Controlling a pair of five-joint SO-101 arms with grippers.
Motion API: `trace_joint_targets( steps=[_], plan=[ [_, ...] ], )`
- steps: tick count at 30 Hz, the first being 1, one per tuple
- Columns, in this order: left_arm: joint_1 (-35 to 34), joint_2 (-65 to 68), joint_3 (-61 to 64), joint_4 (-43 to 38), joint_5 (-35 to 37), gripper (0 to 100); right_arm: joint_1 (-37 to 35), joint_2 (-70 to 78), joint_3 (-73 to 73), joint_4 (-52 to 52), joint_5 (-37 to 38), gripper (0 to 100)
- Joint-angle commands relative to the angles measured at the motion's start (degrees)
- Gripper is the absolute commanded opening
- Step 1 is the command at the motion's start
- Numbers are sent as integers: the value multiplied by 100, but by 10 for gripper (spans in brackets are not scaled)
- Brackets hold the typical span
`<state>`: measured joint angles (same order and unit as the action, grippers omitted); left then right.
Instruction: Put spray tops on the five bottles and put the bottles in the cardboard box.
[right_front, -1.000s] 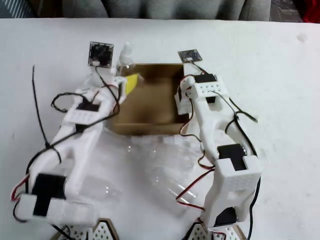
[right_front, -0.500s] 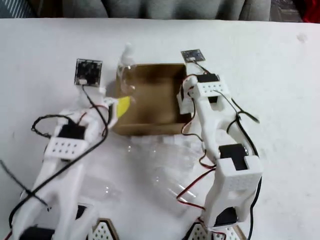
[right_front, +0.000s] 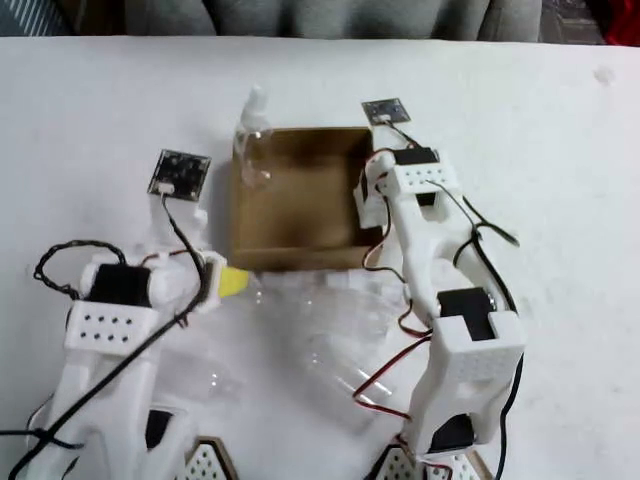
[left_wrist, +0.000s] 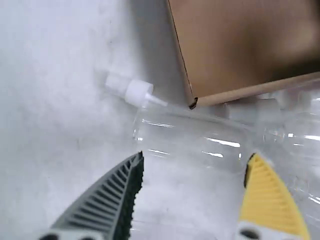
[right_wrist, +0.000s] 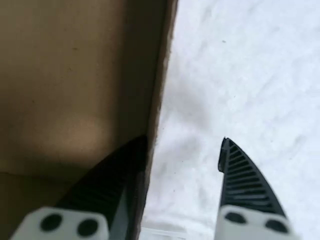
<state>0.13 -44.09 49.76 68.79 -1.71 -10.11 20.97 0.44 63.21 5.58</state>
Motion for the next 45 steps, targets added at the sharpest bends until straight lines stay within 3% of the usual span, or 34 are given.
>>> trace_joint_targets(
  steps=[1,4,10,14,17,20,26,31,36,45],
  plan=[
    [-48,-505,-334,70,-141,290,-31,-338,-167,-13,18,198],
    [-40,-787,-334,229,-264,291,-110,-338,-457,286,18,204],
    [-31,-1051,-334,580,-1582,290,-198,-286,-1257,1262,97,321],
    [-40,-1051,-325,624,-2462,290,-356,-338,-1556,1763,747,283],
    [-40,-1051,-334,598,-3226,290,-426,-338,-1881,2246,809,221],
    [-40,-1042,-334,589,-3543,290,-382,-338,-2242,2738,809,169],
    [-40,-1042,-334,580,-4334,290,-48,-356,-2787,3547,818,147],
    [13,-1042,-334,536,-5099,290,356,-787,-2268,3538,826,74],
    [22,-1033,97,-26,-5855,290,716,-1499,-1354,3530,1046,46],
    [690,163,642,-1389,-6004,293,1218,-2826,580,2677,1503,45]
  ],
)
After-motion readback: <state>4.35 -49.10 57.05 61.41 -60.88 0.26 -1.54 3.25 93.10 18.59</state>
